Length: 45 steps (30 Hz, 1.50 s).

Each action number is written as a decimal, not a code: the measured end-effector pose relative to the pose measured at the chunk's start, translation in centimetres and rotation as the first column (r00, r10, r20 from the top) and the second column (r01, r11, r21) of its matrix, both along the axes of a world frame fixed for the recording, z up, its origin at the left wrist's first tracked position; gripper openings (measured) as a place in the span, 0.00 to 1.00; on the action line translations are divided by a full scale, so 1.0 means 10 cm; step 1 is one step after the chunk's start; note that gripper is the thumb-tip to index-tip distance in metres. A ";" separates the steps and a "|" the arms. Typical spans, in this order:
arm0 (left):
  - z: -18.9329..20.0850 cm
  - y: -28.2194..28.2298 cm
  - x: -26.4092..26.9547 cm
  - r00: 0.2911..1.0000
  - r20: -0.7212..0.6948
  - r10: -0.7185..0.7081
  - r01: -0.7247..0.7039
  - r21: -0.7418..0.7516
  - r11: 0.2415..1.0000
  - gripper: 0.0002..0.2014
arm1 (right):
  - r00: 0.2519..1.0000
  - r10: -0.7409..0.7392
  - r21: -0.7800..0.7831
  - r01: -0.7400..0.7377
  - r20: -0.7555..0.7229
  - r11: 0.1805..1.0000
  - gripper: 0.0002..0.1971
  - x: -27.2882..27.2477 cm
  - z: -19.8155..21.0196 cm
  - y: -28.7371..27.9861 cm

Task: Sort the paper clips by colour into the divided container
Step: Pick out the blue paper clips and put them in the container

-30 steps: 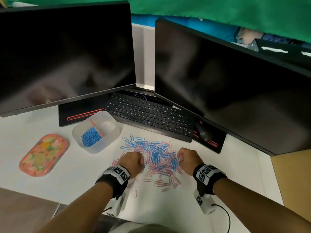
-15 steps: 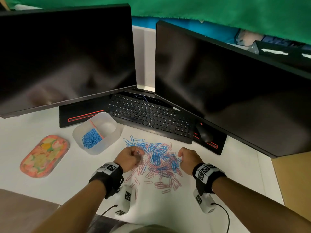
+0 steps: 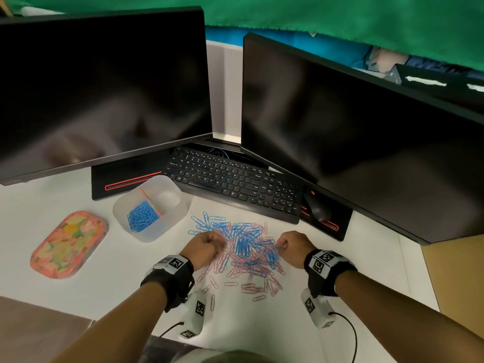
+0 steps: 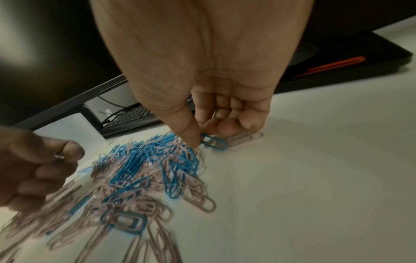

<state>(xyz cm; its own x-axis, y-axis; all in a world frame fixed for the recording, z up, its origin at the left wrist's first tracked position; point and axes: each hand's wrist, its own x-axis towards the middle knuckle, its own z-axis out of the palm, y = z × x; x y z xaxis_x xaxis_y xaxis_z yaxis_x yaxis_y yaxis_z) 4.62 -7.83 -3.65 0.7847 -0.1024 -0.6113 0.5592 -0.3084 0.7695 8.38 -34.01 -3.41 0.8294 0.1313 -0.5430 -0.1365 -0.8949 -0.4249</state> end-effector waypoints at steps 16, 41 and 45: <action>-0.07 0.09 -0.06 0.928 0.092 -0.362 0.246 0.578 0.778 0.08 | 0.930 -0.228 0.410 0.336 -0.290 0.848 0.14 0.02 0.12 -0.11; -0.04 -0.04 -0.08 0.863 0.117 -0.492 0.269 0.718 0.642 0.05 | 0.912 0.395 -0.058 -0.391 0.109 0.919 0.05 -0.48 0.00 0.37; -0.01 -0.02 -0.06 0.907 0.155 -0.390 0.212 0.634 0.744 0.05 | 0.898 0.414 -0.032 -0.414 0.149 0.910 0.05 -0.49 0.03 0.36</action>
<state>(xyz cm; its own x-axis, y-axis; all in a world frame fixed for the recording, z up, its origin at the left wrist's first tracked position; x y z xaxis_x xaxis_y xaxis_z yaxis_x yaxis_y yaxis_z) 4.01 -7.99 -3.78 0.9123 -0.0512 -0.4063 0.1629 -0.8650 0.4746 3.44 -30.43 -3.08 0.7711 0.4806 -0.4177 0.3110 -0.8567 -0.4115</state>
